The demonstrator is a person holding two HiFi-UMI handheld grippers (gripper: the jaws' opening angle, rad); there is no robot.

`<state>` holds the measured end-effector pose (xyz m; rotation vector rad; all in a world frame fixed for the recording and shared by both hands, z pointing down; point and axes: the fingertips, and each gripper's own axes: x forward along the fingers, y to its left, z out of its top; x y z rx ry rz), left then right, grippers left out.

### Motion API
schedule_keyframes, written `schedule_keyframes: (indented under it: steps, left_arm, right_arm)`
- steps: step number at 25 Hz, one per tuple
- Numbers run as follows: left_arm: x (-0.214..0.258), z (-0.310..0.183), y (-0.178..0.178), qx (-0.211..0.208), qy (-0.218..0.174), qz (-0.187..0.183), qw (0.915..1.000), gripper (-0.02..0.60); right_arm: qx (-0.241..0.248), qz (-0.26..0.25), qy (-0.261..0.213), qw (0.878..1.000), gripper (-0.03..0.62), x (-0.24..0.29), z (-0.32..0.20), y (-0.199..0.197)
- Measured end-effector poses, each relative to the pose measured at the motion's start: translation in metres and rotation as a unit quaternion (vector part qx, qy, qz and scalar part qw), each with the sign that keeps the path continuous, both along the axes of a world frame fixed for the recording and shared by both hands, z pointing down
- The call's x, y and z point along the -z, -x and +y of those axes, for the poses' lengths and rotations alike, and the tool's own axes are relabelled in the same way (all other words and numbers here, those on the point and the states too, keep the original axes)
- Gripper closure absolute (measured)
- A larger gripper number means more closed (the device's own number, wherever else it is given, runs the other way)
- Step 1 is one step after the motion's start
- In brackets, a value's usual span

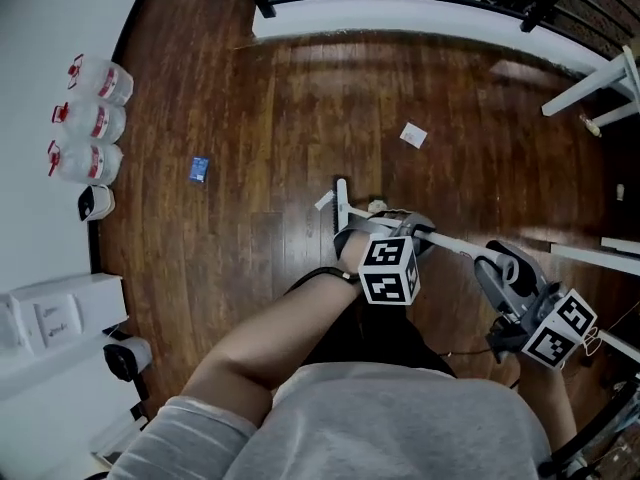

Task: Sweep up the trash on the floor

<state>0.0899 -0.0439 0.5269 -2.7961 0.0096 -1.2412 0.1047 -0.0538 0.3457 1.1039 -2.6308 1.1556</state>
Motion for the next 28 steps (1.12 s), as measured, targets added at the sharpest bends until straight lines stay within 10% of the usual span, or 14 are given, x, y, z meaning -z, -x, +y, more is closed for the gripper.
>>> schedule_keyframes:
  steps: [7,14,21,28]
  left_arm:
    - [0.008,0.018,-0.101,-0.059,0.003,0.009,0.9982,0.503]
    - [0.011,0.02,-0.115,-0.069,0.001,-0.018,0.9975,0.502]
    - [0.025,-0.006,-0.066,-0.028,-0.014,-0.029,0.9991,0.502]
    - [0.035,-0.049,0.057,0.034,-0.021,-0.033,0.9987,0.502]
  right_arm:
    - [-0.068,0.003,-0.001,0.998,0.447,0.009,0.018,-0.098]
    - [-0.06,-0.018,0.003,0.998,0.447,0.011,0.018,-0.12]
    - [-0.033,-0.052,-0.009,0.998,0.447,0.024,-0.005,-0.08]
    - [0.026,-0.062,-0.017,0.998,0.443,0.034,-0.046,0.044]
